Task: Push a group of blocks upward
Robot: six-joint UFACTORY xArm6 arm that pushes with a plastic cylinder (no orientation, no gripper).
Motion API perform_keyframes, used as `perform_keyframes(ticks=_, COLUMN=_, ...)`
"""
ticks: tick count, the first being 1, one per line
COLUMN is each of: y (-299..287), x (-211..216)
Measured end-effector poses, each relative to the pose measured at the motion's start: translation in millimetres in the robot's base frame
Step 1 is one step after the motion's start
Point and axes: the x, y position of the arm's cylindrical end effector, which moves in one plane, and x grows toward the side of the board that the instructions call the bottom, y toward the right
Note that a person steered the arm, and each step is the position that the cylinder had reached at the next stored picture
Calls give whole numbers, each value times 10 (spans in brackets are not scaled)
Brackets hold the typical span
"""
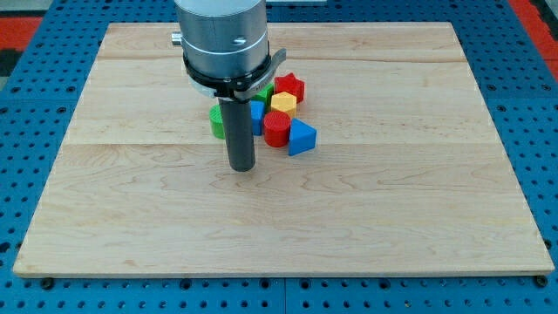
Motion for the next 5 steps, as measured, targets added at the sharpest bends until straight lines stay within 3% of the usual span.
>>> perform_keyframes(ticks=3, y=431, x=-48)
perform_keyframes(ticks=4, y=252, x=-234)
perform_keyframes(ticks=5, y=538, x=-542)
